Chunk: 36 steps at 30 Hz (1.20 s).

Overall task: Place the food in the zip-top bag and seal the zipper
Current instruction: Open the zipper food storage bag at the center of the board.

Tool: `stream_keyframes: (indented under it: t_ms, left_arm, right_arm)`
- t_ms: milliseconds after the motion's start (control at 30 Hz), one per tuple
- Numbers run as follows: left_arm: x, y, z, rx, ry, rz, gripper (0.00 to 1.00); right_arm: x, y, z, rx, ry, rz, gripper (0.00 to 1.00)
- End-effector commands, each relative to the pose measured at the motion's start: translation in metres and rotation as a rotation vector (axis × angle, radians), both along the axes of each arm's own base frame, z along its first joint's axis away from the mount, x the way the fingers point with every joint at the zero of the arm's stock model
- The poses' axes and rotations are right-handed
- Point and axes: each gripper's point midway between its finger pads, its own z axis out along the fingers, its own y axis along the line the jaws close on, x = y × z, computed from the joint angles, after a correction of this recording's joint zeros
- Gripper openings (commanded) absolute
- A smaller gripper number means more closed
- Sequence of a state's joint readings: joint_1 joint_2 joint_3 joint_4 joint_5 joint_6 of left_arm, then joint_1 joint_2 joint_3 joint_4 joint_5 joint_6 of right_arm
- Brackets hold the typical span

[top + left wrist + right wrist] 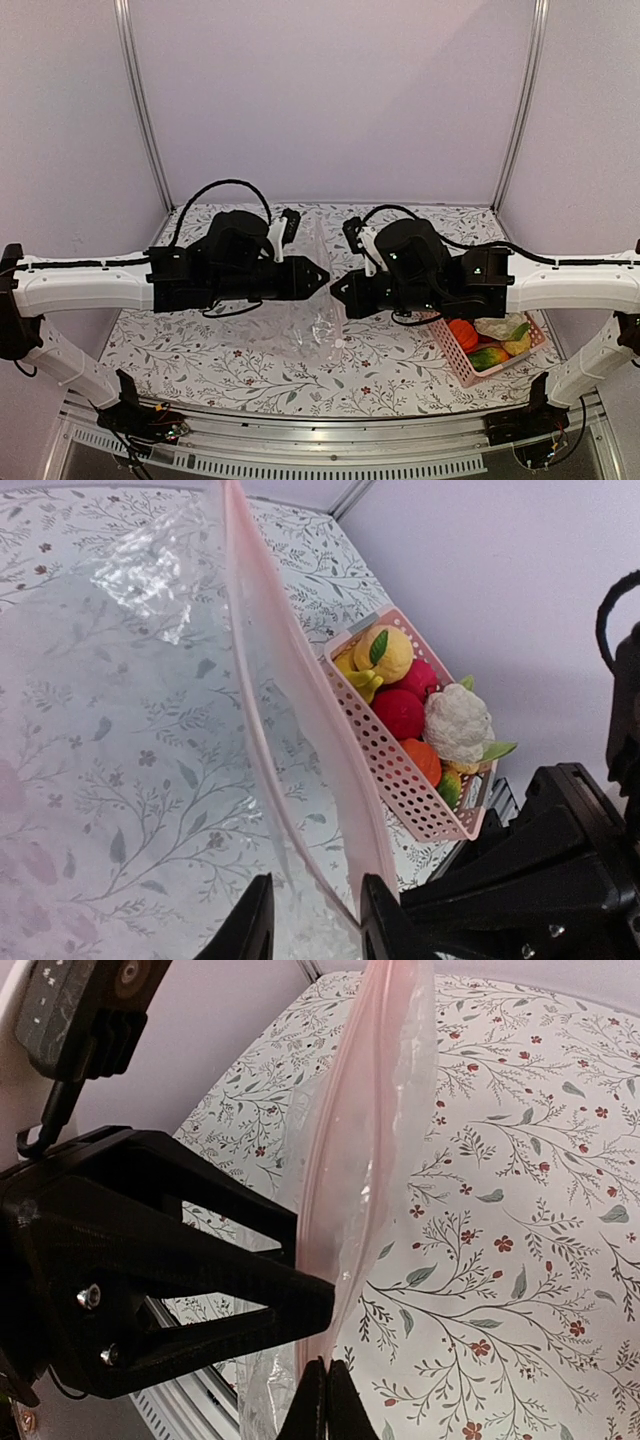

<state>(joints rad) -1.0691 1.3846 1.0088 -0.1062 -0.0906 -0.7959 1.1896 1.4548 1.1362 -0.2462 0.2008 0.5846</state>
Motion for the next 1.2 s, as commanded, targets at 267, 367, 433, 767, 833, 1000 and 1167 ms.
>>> stream_keyframes:
  t_ms: [267, 367, 433, 767, 833, 1000, 1167]
  left_arm:
    - [-0.001, 0.011, -0.011, 0.062, 0.016, 0.041, 0.16]
    - [0.000, 0.007, -0.008, 0.055, 0.017, 0.032, 0.11]
    - [-0.001, 0.003, -0.007, 0.045, 0.021, 0.020, 0.07]
    - [-0.003, 0.006, 0.001, 0.061, 0.009, 0.007, 0.00]
    - [-0.004, 0.008, 0.004, 0.079, 0.001, 0.000, 0.00]
    - [-0.009, 0.011, 0.012, 0.109, -0.003, -0.050, 0.00]
    - [-0.014, 0.015, 0.013, 0.124, 0.010, -0.074, 0.00]
  right_arm:
    - [0.001, 0.005, -0.001, -0.010, -0.013, 0.000, 0.00]
    - [0.002, 0.005, -0.003, -0.015, -0.013, -0.001, 0.00]
    - [0.002, 0.005, -0.005, -0.019, -0.013, -0.005, 0.00]
    - [0.018, -0.022, -0.016, -0.068, -0.009, -0.180, 0.00]
    - [0.022, -0.027, -0.020, -0.067, 0.008, -0.220, 0.00]
    - [0.029, -0.039, -0.039, -0.077, 0.068, -0.295, 0.00]
    - [0.037, -0.050, -0.050, -0.084, 0.093, -0.352, 0.00]
